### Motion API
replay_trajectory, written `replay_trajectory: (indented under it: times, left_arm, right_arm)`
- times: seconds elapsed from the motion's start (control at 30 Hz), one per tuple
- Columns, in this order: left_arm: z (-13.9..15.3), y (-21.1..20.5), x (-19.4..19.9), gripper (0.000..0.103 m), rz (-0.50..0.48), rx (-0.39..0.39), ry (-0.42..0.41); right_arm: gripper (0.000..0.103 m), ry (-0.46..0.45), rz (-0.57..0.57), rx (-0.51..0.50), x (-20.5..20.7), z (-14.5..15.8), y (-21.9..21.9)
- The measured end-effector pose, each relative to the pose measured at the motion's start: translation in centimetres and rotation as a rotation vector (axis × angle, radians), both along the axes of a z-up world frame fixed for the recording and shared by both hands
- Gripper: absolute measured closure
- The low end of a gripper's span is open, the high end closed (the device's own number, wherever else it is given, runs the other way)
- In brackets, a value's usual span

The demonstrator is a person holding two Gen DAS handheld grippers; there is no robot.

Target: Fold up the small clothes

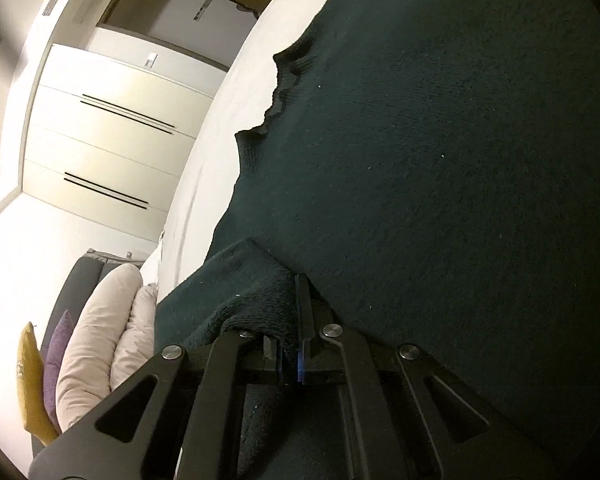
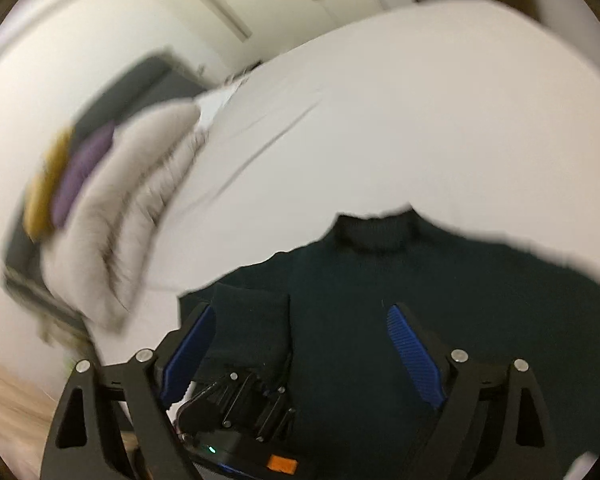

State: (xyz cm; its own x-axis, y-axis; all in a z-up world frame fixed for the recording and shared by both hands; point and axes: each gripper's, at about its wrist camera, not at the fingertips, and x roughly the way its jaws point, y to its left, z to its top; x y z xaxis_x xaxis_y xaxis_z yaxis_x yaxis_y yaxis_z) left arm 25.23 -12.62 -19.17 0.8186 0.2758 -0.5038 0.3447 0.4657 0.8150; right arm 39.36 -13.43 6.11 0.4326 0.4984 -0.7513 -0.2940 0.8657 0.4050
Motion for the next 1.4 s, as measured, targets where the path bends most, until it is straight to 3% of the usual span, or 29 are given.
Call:
replay_trajectory:
  times: [0.07, 0.13, 0.2, 0.23, 0.27, 0.3, 0.37, 0.5, 0.6, 0.77, 1.03, 1.07, 1.13, 1.2, 1.3, 1.4]
  left_arm:
    - [0.1, -0.2, -0.5, 0.103, 0.007, 0.009, 0.004]
    - [0.0, -0.9, -1.8, 0.103, -0.015, 0.079, 0.016]
    - [-0.9, -2.2, -2.3, 0.103, -0.092, 0.256, 0.020]
    - [-2.0, -3.2, -2.7, 0.103, -0.160, 0.408, 0.020]
    - [-2.6, -3.8, -3.1, 0.103, -0.205, 0.495, 0.020]
    - [-3.0, -4.2, -3.2, 0.103, -0.236, 0.557, 0.031]
    - [-3.3, -4.7, -2.9, 0.103, -0.251, 0.602, 0.072]
    - [-3.3, -4.7, -2.7, 0.103, -0.256, 0.599, 0.070]
    - [-3.2, -5.0, -2.3, 0.103, -0.263, 0.617, 0.093]
    - [-3.1, -4.7, -1.9, 0.103, -0.255, 0.589, 0.084]
    - [-2.9, -4.1, -1.4, 0.103, -0.250, 0.568, 0.076]
    - [-2.9, -4.0, -1.6, 0.103, -0.249, 0.560, 0.073]
    - [-2.8, -3.7, -1.5, 0.103, -0.247, 0.546, 0.066]
    - [-2.7, -3.5, -1.4, 0.103, -0.245, 0.529, 0.056]
    - [-2.2, -3.2, -1.5, 0.103, -0.243, 0.498, 0.043]
    - [-1.3, -2.7, -1.4, 0.100, -0.224, 0.436, 0.001]
  right_arm:
    - [0.013, -0.035, 0.129, -0.148, -0.1, 1.1, 5.2]
    - [0.013, -0.057, 0.237, -0.291, -0.8, 1.1, 9.9]
    - [0.013, -0.056, 0.326, -0.414, -1.3, 0.8, 14.0]
    - [0.013, -0.056, 0.340, -0.436, -1.4, 0.9, 15.0]
    - [0.013, -0.053, 0.338, -0.449, -1.3, 1.3, 15.6]
    - [0.013, -0.045, 0.315, -0.456, -0.9, 1.5, 15.4]
    - [0.013, -0.012, 0.236, -0.467, 0.1, 1.8, 14.0]
    - [0.013, 0.112, 0.128, -0.515, 2.6, -0.3, 10.2]
    - [0.013, 0.157, 0.161, -0.511, 2.9, -2.3, 9.9]
    - [0.013, 0.103, 0.295, -0.585, 1.8, -2.9, 13.8]
    - [0.014, 0.091, 0.356, -0.888, 1.4, -5.9, 19.9]
    - [0.017, 0.103, 0.343, -0.941, 1.7, -6.8, 19.8]
    - [0.033, 0.139, 0.314, -0.967, 2.5, -8.0, 19.4]
    - [0.068, 0.214, 0.306, -0.917, 3.1, -8.5, 18.3]
    - [0.092, 0.223, 0.288, -0.873, 3.4, -7.6, 16.6]
    - [0.094, 0.229, 0.247, -0.742, 3.9, -5.2, 13.5]
